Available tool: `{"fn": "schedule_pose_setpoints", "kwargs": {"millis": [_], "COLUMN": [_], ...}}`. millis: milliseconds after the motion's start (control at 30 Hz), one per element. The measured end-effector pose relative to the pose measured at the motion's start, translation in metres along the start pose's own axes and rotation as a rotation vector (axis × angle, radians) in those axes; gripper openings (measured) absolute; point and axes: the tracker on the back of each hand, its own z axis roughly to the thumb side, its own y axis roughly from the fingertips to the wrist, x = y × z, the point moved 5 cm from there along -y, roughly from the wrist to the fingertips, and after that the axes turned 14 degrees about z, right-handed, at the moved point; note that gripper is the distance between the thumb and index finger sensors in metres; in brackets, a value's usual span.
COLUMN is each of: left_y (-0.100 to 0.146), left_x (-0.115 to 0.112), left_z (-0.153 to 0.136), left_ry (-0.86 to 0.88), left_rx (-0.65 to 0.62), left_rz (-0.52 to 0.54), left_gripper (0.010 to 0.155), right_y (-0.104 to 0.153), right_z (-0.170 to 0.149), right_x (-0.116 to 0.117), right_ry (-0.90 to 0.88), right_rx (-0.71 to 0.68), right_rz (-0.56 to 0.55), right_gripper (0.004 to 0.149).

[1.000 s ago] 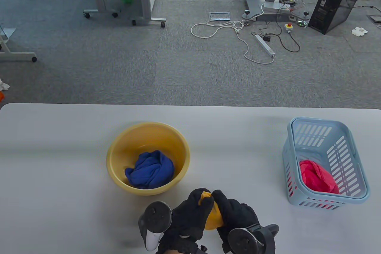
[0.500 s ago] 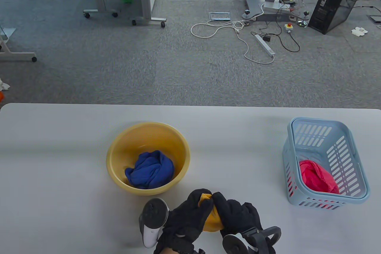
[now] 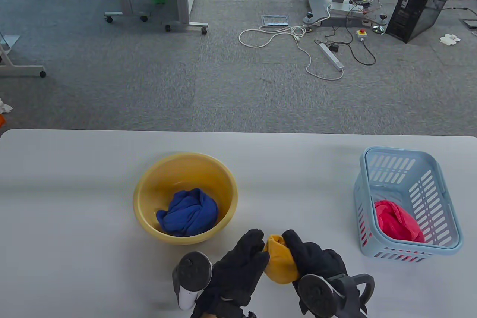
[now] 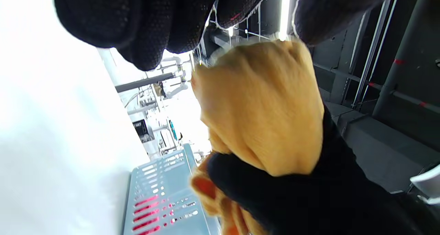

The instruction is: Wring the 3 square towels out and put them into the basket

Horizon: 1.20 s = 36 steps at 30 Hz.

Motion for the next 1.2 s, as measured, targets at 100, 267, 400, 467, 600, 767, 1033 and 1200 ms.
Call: {"fn": "schedule_pose_setpoints", "kwargs": {"millis": [100,267,400,467,600,767,1033,1200], "left_y": [-0.001,0.000,0.000,0.000,-0.001,-0.002,-0.003,-0.004], "left_x": [0.003,0.005,0.004,0.004,0.005,0.007,0.007,0.008], "left_z": [0.002,0.012,0.012,0.011,0.010,0.008,0.007,0.006], "left_ry": [-0.055,-0.180,-0.245,-0.245,-0.274,-0.293,-0.319,-0.315], "left_rx": [-0.036,-0.126,-0.143,-0.129,-0.122,-0.112,-0.111,-0.103], "left_rz": [0.012,0.027,0.021,0.017,0.025,0.038,0.050,0.054], "left_gripper": [0.074,0.075,0.076,0.077,0.078,0.078,0.079,0.078], "right_y": [0.000,0.001,0.004,0.007,0.012,0.014,0.011,0.010], "right_z": [-0.023,-0.069,-0.113,-0.133,-0.166,-0.197,-0.232,-0.255], "right_x": [-0.012,-0.032,-0.043,-0.047,-0.055,-0.062,-0.062,-0.048], "right_ry": [-0.090,-0.218,-0.315,-0.353,-0.400,-0.443,-0.413,-0.404], "right_rx": [0.059,0.185,0.302,0.355,0.438,0.523,0.646,0.739], "right_rz": [0.000,-0.014,-0.042,-0.056,-0.098,-0.134,-0.162,-0.155], "right_gripper": [0.096,0.096,0.097,0.098,0.099,0.100,0.100,0.099]}}
